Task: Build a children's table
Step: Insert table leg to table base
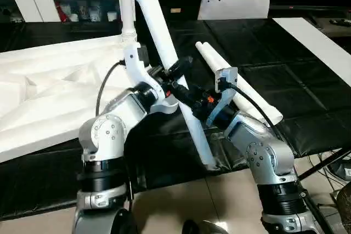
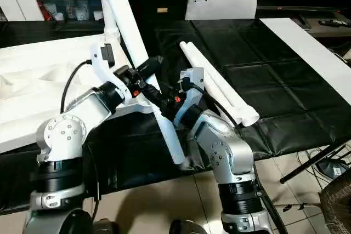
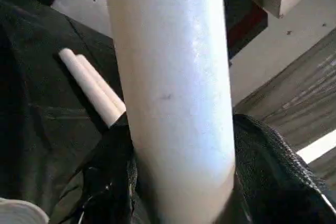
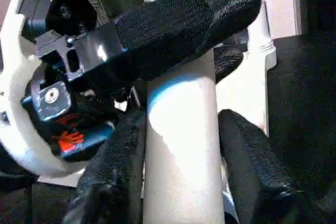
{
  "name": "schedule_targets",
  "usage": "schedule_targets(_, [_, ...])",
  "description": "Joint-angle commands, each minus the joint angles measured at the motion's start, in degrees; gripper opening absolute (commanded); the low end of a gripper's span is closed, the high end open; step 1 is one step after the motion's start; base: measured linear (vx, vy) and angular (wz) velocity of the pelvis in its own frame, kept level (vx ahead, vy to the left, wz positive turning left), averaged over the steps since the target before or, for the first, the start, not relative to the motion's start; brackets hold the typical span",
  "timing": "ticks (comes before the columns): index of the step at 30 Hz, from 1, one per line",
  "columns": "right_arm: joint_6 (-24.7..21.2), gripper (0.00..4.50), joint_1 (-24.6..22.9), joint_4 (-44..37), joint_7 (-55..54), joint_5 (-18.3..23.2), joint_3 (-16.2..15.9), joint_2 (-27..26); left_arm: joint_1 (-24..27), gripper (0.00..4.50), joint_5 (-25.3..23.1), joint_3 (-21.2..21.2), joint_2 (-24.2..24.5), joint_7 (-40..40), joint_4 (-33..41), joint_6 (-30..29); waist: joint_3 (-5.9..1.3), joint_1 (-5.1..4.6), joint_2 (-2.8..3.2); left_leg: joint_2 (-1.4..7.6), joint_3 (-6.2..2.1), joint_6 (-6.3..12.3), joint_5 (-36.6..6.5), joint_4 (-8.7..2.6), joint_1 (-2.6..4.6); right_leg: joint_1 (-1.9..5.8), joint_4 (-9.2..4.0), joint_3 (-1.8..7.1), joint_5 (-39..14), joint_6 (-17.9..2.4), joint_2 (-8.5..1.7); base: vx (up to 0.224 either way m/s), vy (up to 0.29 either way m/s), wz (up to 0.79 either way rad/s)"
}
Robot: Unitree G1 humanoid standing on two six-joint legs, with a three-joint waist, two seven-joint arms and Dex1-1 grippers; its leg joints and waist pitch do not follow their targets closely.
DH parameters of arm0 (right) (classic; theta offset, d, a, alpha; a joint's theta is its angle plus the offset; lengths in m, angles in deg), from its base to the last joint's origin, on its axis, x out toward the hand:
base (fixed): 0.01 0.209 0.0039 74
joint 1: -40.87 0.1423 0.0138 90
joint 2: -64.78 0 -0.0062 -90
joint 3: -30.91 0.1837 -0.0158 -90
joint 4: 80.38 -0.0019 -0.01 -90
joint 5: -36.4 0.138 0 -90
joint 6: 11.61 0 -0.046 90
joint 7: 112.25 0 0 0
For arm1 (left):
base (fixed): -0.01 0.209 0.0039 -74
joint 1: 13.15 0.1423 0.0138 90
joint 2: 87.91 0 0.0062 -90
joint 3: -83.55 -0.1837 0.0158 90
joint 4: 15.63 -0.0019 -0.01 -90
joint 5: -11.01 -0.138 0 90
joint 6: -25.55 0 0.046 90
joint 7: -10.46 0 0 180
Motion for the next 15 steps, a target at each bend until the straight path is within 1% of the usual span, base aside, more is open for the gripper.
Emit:
schedule_targets(1, [0.9, 2.47, -0.4, -0.7, 0.8, 0.7, 0.8, 0.6, -1.1, 2.18, -0.8, -0.6, 0.6, -0.5, -0.7, 0.7, -5.63, 0.24, 1.05, 0.64, 0.13, 2.0, -9.5, -3.66, 0.38, 4.37, -4.88, 2.47, -21.6, -0.5, -3.76, 0.0, 0.0, 0.0])
schedule_targets(2, [1.1, 2.67, -0.4, -0.7, 0.7, 0.7, 0.9, 0.7, -1.2, 2.18, -0.8, -0.5, 0.7, -0.5, -0.8, 0.8, -5.65, 0.28, 1.1, 0.63, 0.12, 2.0, -9.5, -3.66, 0.4, 4.38, -4.88, 2.46, -21.5, -0.6, -3.78, 0.0, 0.0, 0.0])
schedule_targets(3, [1.4, 2.67, -0.6, -0.9, 0.9, 0.4, 1.2, 1.5, -1.4, 2.18, -1.5, -0.9, 1.8, -0.1, -1.1, 1.0, -5.65, 0.26, 1.14, 0.64, 0.12, 2.05, -9.3, -3.66, 0.41, 4.38, -4.83, 2.48, -21.2, -0.8, -3.76, 0.0, 0.0, 0.0])
schedule_targets(4, [1.4, 2.91, -0.8, -1.0, 1.1, 0.3, 1.3, 1.9, -1.5, 2.18, -1.7, -1.0, 2.3, 0.1, -1.4, 1.2, -5.71, 0.3, 1.19, 0.64, 0.11, 2.03, -9.2, -3.64, 0.48, 4.38, -4.79, 2.49, -21.0, -0.9, -3.77, 0.0, 0.0, 0.0])
schedule_targets(6, [1.2, 2.91, -1.0, -1.4, 1.7, 0.7, 1.8, 2.9, -1.9, 2.18, -1.8, -0.8, 3.1, 0.5, -2.1, 1.5, -5.61, 0.32, 1.27, 0.57, 0.16, 2.09, -9.3, -3.67, 0.51, 4.35, -4.81, 2.5, -20.9, -1.0, -3.68, 0.0, 0.0, 0.0])
schedule_targets(9, [1.4, 3.24, -1.4, -2.0, 2.4, 0.9, 2.4, 4.0, -2.3, 2.18, -2.2, -0.9, 4.2, 1.1, -2.8, 1.8, -5.67, 0.38, 1.17, 0.67, 0.14, 2.05, -9.2, -3.65, 0.5, 4.46, -4.75, 2.51, -20.7, -1.4, -3.77, 0.0, 0.0, 0.0])
schedule_targets(11, [1.4, 3.31, -1.5, -2.5, 3.1, 1.0, 2.6, 4.9, -2.4, 2.18, -2.8, -1.3, 5.4, 1.5, -3.3, 1.9, -5.7, 0.47, 1.23, 0.57, 0.14, 2.14, -9.4, -3.62, 0.53, 4.48, -4.74, 2.47, -21.0, -1.5, -3.79, 0.0, 0.0, 0.0])
schedule_targets(12, [0.7, 3.44, -1.3, -2.4, 3.2, 1.2, 2.9, 5.6, -2.8, 2.18, -2.5, -0.8, 5.6, 1.6, -4.0, 2.0, -5.76, 0.39, 1.12, 0.64, 0.2, 2.21, -9.2, -3.59, 0.55, 4.47, -4.74, 2.55, -20.9, -1.5, -3.77, 0.0, 0.0, 0.0])
schedule_targets(13, [0.5, 3.56, -1.2, -2.3, 3.1, 1.3, 3.0, 5.7, -2.8, 2.18, -2.4, -0.6, 5.6, 1.5, -4.2, 1.9, -5.71, 0.47, 1.15, 0.51, 0.23, 2.23, -9.0, -3.55, 0.52, 4.49, -4.8, 2.48, -21.1, -1.5, -3.73, 0.0, 0.0, 0.0])
schedule_targets(15, [-0.2, 3.64, -1.0, -1.7, 2.9, 1.4, 2.9, 5.9, -2.8, 2.18, -2.0, -0.5, 5.4, 1.0, -4.6, 1.2, -5.73, 0.5, 1.06, 0.6, 0.22, 2.23, -8.9, -3.54, 0.49, 4.5, -4.74, 2.46, -21.1, -1.7, -3.77, 0.0, 0.0, 0.0])
